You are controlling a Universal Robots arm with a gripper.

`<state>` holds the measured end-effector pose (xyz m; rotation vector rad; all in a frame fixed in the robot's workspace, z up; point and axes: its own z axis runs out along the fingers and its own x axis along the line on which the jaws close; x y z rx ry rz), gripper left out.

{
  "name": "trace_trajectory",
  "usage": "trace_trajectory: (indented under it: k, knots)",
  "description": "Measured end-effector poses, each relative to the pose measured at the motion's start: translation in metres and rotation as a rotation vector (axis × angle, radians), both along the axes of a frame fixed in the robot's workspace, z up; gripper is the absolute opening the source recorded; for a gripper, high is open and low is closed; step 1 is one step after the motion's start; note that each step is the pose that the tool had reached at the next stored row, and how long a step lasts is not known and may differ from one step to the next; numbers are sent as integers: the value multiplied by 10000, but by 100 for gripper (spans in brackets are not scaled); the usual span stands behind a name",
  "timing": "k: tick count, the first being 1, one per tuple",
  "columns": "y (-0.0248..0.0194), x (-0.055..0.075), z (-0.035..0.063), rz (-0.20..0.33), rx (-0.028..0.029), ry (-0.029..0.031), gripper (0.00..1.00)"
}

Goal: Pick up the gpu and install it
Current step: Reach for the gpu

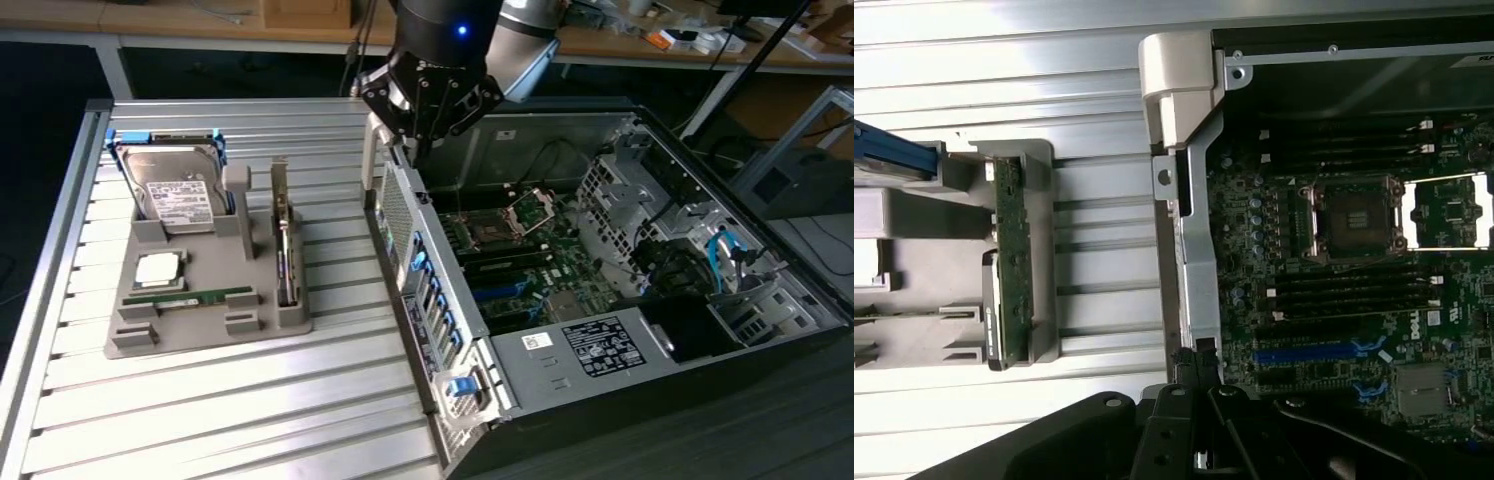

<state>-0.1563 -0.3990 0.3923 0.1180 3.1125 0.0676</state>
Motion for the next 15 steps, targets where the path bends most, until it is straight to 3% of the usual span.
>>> trace_trajectory:
  k: [15]
  knots:
    - [0, -97, -1, -1, 0, 0, 11]
